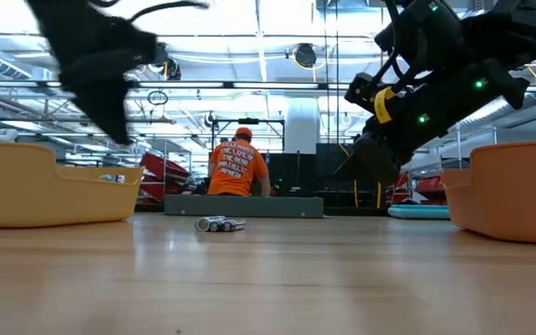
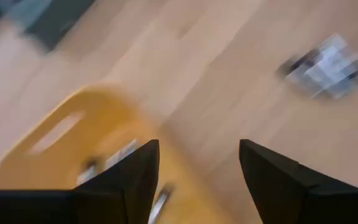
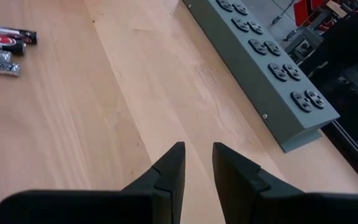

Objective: Sort batteries
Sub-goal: Put the silver battery into the yellow bin

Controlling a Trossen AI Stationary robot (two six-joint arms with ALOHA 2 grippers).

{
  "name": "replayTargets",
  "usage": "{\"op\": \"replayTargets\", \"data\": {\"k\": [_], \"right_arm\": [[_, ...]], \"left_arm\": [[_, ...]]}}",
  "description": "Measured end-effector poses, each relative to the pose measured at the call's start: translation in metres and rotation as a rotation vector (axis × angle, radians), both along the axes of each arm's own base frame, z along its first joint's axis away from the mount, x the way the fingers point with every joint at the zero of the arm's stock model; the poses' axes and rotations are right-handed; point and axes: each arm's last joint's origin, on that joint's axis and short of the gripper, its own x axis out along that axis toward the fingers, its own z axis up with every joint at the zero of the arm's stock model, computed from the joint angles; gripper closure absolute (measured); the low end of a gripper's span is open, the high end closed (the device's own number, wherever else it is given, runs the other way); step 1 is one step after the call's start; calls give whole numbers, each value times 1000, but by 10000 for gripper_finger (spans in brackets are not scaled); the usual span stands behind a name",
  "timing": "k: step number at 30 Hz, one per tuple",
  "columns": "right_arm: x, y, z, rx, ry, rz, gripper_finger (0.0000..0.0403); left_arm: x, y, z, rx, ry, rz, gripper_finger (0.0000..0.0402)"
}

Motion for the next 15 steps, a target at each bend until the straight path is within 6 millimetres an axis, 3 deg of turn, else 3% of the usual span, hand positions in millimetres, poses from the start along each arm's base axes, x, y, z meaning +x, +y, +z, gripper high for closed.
{"op": "replayTargets", "data": {"k": [5, 15], "right_arm": [[0, -1, 0, -5, 2, 1, 331], [0, -1, -1, -9, 14, 3, 331]], "left_arm": [[35, 4, -8, -65, -136, -95, 191], [71, 19, -55, -141, -88, -103, 226]]}}
